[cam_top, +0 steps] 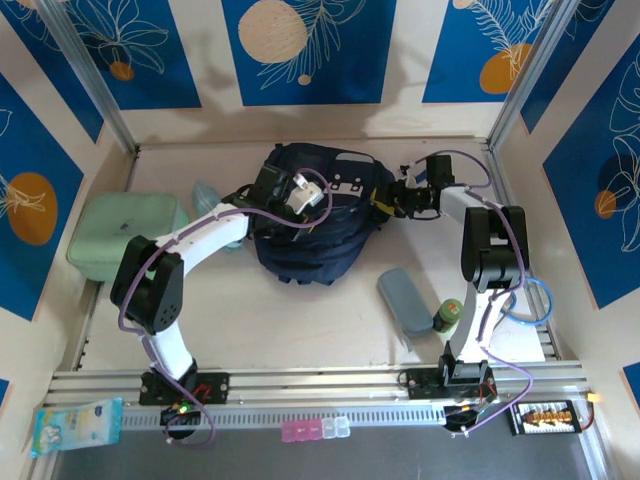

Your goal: Pack the student bag

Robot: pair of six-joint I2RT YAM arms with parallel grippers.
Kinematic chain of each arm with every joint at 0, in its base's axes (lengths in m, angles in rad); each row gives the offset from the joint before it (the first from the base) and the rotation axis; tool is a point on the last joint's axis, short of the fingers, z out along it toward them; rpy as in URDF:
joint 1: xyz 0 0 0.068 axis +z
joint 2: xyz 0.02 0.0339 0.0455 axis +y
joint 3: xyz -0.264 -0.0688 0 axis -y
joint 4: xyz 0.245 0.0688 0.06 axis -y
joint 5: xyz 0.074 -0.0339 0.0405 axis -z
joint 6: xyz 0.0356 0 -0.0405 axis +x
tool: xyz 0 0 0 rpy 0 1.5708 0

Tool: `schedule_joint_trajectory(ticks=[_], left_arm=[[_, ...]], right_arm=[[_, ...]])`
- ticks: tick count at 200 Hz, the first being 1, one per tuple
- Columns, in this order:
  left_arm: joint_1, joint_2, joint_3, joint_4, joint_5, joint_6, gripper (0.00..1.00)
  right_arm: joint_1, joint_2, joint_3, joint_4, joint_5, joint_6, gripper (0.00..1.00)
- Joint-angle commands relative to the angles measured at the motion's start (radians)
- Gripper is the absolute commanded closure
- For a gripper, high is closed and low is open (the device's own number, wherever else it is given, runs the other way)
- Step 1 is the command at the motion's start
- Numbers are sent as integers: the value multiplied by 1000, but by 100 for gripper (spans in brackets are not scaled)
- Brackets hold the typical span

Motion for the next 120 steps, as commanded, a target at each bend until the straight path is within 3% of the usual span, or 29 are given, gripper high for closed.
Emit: schedule_joint_trajectory(ticks=[1,80,120], left_arm=[[12,-22,38,23,7,-13,100],[12,-23,45,13,7,-12,100],[11,-17,45,13,7,-15,100]], right_arm=[[17,-41,-24,-30,-39,-6,60],[26,-30,-47,-54,-16,-39,67],[35,-56,-70,-62,47,-39,79]])
